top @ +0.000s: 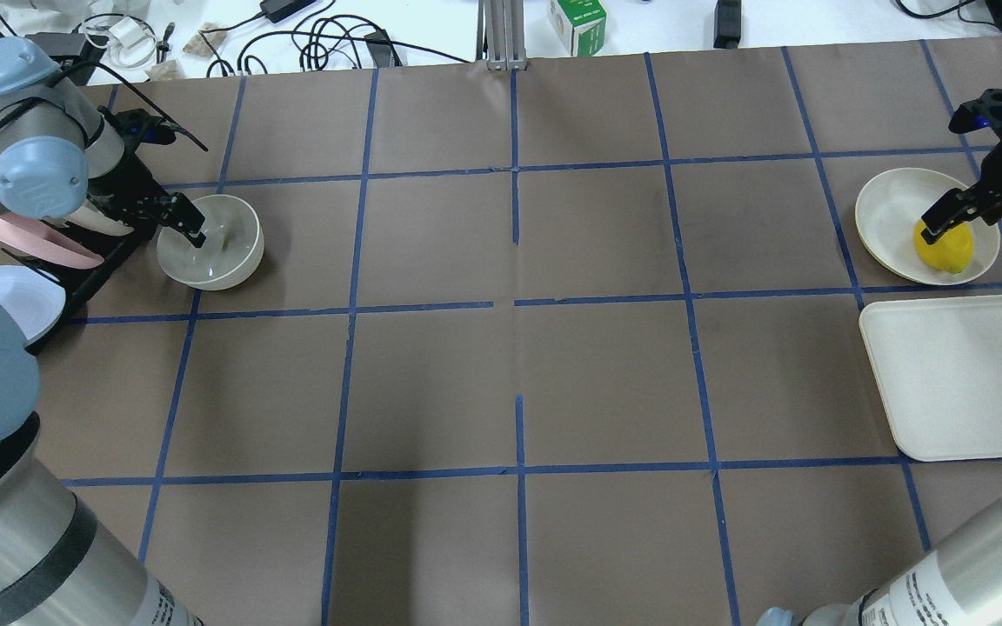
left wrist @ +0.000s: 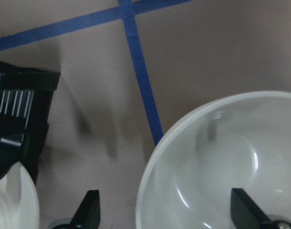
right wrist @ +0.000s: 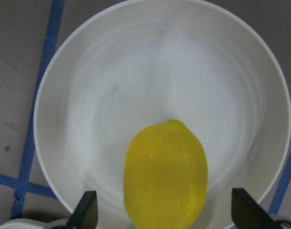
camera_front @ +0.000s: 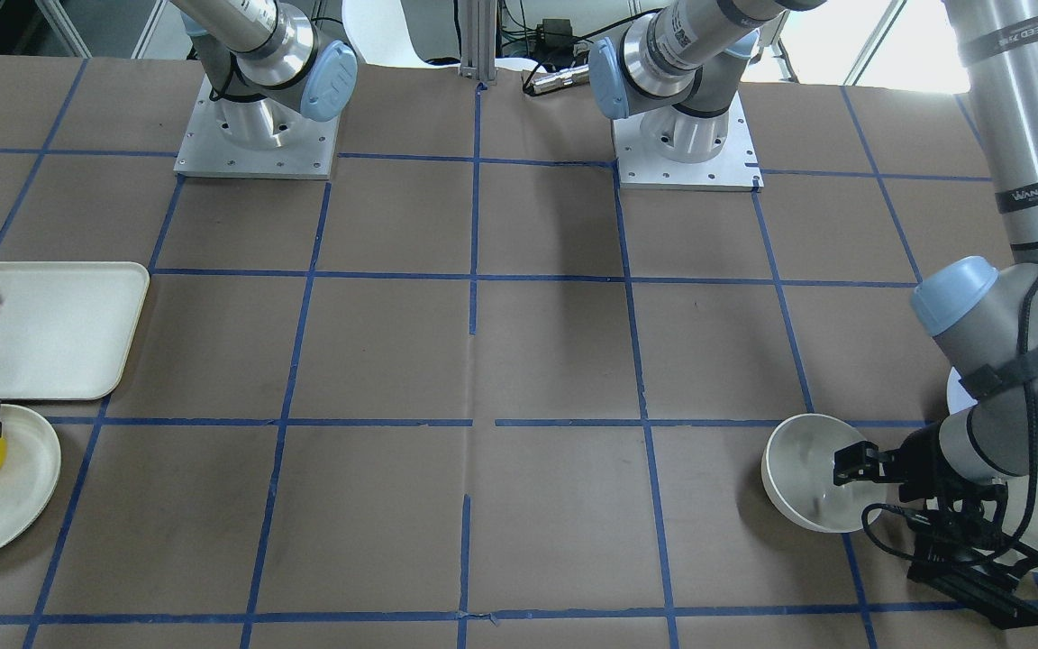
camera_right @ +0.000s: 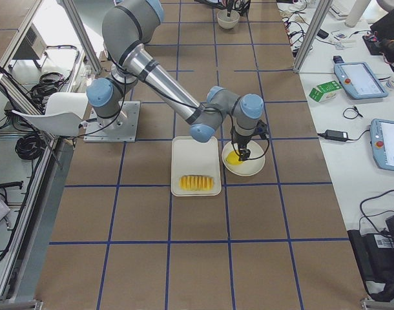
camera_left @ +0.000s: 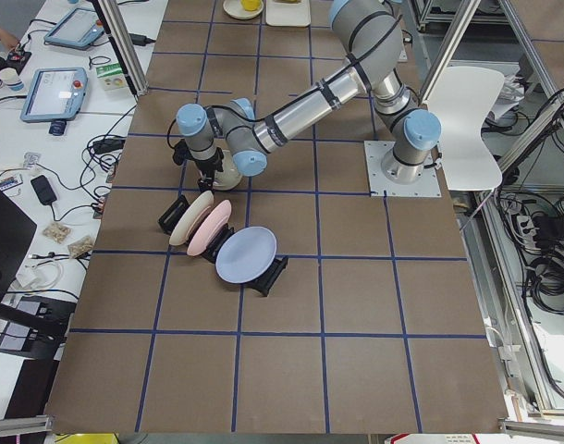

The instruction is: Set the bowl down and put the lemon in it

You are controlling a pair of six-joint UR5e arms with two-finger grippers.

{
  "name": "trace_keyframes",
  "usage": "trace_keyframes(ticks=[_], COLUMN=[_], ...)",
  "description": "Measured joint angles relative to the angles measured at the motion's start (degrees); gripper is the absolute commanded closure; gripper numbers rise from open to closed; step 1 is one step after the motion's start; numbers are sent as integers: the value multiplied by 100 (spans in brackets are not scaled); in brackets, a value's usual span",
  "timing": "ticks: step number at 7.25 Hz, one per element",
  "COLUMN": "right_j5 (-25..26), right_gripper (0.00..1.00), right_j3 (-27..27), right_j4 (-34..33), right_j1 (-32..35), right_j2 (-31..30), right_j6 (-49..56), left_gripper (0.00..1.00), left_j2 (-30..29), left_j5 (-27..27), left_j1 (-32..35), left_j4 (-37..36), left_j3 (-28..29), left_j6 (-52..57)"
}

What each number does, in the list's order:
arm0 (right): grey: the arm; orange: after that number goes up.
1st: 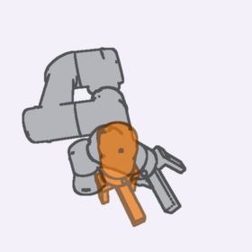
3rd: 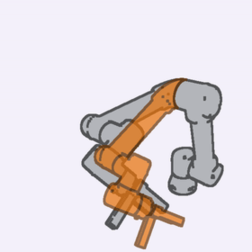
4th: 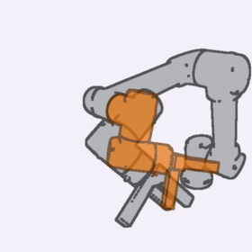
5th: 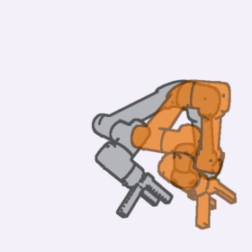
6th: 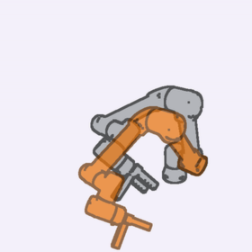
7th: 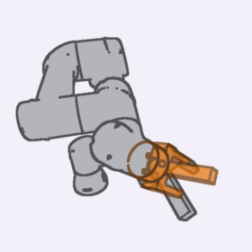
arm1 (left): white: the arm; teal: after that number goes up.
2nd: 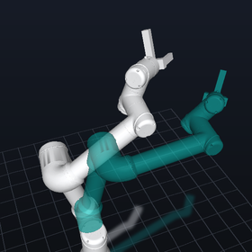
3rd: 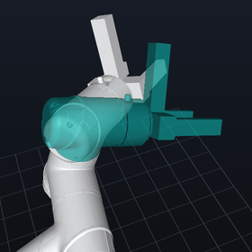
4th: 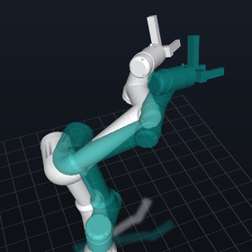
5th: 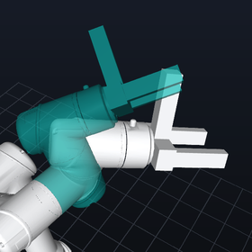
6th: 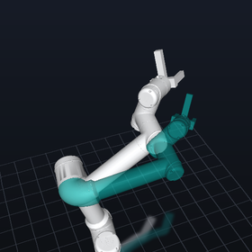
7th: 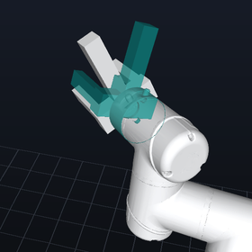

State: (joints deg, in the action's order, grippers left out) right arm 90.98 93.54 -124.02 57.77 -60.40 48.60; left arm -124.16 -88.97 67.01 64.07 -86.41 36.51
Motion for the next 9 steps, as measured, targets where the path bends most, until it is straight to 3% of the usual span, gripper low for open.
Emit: trace_keyframes(ticks=[1, 3, 4, 7, 9], right_j5=[-9, -11, -11, -106, -209], right_gripper=[22, 58, 66, 66, 65], right_j3=[43, 65, 66, -20, -125], right_j4=[-219, -321, -310, -108, 450], right_j1=[-29, -43, -46, -47, -10], right_j2=[178, 319, 321, 176, -348], right_j6=[96, 117, 104, 58, -152], left_gripper=[100, 100, 100, 100, 100], left_j2=[-39, -56, -25, 95, 366], left_j5=[5, 43, 151, 376, 440], left_j1=[-56, -82, -79, -39, 170], left_j4=[9, 63, 131, 376, 763], left_j3=[3, 23, 45, 123, 168], left_j6=[-10, -213, -427, -699, -1061])
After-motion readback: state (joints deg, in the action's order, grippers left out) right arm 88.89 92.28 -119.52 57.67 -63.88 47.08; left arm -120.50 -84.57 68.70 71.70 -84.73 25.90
